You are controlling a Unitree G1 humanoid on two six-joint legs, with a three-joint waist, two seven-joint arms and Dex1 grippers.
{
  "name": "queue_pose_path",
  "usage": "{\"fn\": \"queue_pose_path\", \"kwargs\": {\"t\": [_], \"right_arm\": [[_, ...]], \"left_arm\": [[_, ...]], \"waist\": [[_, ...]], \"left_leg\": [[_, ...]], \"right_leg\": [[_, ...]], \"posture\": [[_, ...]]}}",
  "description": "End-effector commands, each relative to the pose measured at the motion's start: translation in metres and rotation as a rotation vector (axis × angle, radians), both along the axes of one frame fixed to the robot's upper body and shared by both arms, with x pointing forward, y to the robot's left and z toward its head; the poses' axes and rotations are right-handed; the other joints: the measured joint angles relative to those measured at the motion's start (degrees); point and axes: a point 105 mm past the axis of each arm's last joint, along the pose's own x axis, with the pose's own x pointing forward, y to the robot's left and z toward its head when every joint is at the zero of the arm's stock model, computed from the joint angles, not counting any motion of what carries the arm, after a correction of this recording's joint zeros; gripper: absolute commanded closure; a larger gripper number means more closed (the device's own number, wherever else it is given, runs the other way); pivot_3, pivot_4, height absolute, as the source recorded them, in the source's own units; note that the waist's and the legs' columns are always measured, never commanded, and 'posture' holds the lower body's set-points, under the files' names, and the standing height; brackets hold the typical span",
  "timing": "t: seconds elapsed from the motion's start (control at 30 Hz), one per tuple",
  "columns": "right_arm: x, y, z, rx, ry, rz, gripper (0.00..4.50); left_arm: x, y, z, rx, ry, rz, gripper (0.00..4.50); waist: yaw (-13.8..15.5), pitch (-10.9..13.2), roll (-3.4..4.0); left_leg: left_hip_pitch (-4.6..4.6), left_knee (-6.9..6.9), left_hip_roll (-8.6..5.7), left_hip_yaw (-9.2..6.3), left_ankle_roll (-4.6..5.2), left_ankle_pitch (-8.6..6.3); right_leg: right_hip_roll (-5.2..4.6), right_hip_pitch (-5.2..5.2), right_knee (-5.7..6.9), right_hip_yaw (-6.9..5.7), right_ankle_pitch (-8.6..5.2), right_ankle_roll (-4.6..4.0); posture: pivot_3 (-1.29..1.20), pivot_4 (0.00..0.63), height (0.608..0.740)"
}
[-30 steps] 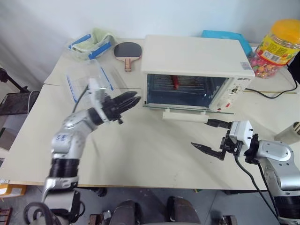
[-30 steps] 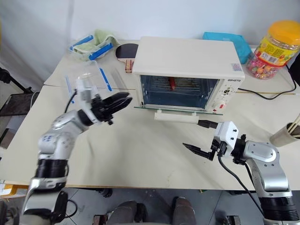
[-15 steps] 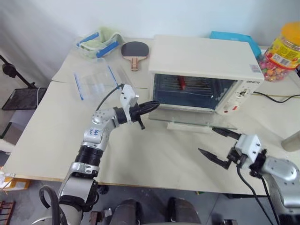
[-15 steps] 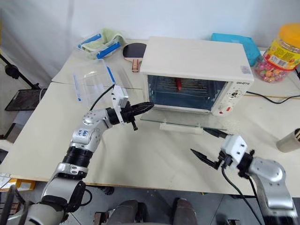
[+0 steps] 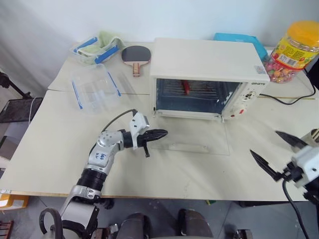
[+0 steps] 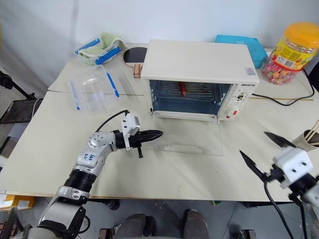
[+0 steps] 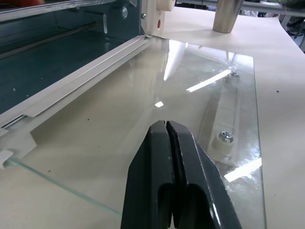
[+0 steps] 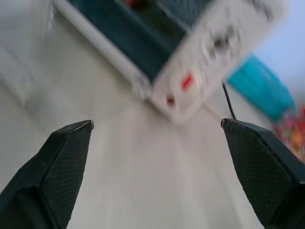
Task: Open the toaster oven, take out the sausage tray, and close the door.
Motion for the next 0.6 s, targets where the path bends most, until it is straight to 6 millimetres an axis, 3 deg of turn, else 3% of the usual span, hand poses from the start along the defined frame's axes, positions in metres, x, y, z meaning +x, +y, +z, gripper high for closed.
{"fn": "queue_pose_path", "kwargs": {"t": [0.03,0.1,0.17,0.37,0.53,0.6], "right_arm": [[0.027,0.038,0.01,-0.039,-0.032,0.041,0.0],[0.043,0.064,0.01,-0.119,-0.072,0.109,0.0],[0.068,0.086,0.017,-0.077,-0.144,0.117,0.0],[0.124,0.107,0.023,-0.283,-0.285,0.008,0.0],[0.157,0.115,0.027,-0.456,-0.362,-0.066,0.0],[0.168,0.117,0.029,-0.486,-0.376,-0.102,0.0]], "left_arm": [[-0.004,0.001,0.007,-0.027,-0.03,0.028,4.47],[-0.006,0.006,0.011,-0.065,-0.02,0.054,4.29],[-0.014,0.012,0.021,-0.131,-0.004,0.048,3.95],[-0.028,0.035,0.039,-0.185,-0.049,0.121,2.21],[-0.036,0.056,0.049,-0.202,-0.093,0.233,0.68],[-0.039,0.061,0.049,-0.212,-0.092,0.272,0.44]], "waist": [[-0.13,0.0,0.0],[-0.19,0.0,0.01],[-0.43,0.02,-0.03],[-0.24,0.03,0.01],[-0.59,0.03,0.01],[-0.78,0.03,0.01]], "left_leg": [[0.0,0.03,-0.01,0.0,0.01,0.0],[-0.05,0.1,-0.02,0.0,0.02,-0.01],[-0.08,0.09,-0.01,-0.02,0.02,0.0],[-0.29,0.25,-0.08,-0.26,0.06,-0.02],[-0.32,0.2,-0.09,-0.3,0.08,-0.03],[-0.32,0.19,-0.07,-0.3,0.07,-0.03]], "right_leg": [[-0.02,0.0,0.01,0.0,0.0,0.0],[-0.04,-0.02,0.03,-0.01,0.0,0.0],[-0.02,-0.07,0.06,-0.05,-0.01,-0.02],[-0.08,-0.07,0.11,-0.25,-0.02,-0.03],[-0.09,-0.05,0.03,-0.36,-0.01,-0.01],[-0.07,-0.05,0.03,-0.38,-0.01,-0.02]], "posture": [[0.0,0.15,0.74],[0.0,0.15,0.74],[0.0,0.15,0.74],[0.0,0.15,0.74],[0.0,0.15,0.74],[0.0,0.15,0.74]]}}
